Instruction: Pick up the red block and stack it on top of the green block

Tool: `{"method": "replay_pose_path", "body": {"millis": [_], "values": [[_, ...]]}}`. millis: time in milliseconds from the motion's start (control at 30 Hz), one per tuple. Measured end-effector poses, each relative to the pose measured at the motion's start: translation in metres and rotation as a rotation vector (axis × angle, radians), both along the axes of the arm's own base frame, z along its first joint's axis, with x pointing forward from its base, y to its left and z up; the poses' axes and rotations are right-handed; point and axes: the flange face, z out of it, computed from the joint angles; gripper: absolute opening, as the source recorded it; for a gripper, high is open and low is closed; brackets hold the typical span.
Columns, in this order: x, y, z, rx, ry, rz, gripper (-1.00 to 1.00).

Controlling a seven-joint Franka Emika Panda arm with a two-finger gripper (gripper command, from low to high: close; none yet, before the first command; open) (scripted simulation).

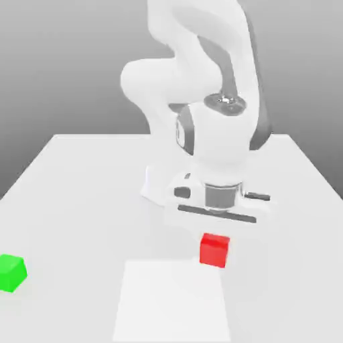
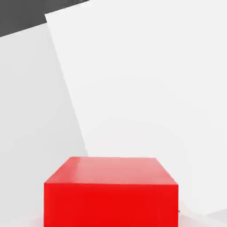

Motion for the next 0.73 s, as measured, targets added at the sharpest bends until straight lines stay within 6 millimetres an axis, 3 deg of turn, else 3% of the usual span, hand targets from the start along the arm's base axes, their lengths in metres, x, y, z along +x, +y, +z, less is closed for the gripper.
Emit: {"method": "replay_pose_path", "body": {"millis": [100,200,300,433,500,567,600,733], "values": [[0.025,-0.091,0.008,0.013,-0.001,-0.269,-1.00],[0.033,-0.171,0.016,0.018,-0.002,-0.486,-1.00],[0.024,-0.257,0.022,0.015,-0.001,-0.707,-1.00],[-0.013,-0.364,0.031,-0.001,0.003,-0.982,-1.00],[-0.020,-0.383,0.015,-0.005,0.005,-1.027,-1.00],[-0.022,-0.387,-0.010,-0.006,0.005,-1.038,-1.00],[-0.023,-0.387,-0.023,-0.007,0.005,-1.040,1.00],[-0.023,-0.387,-0.023,-0.007,0.005,-1.040,1.00]]}}
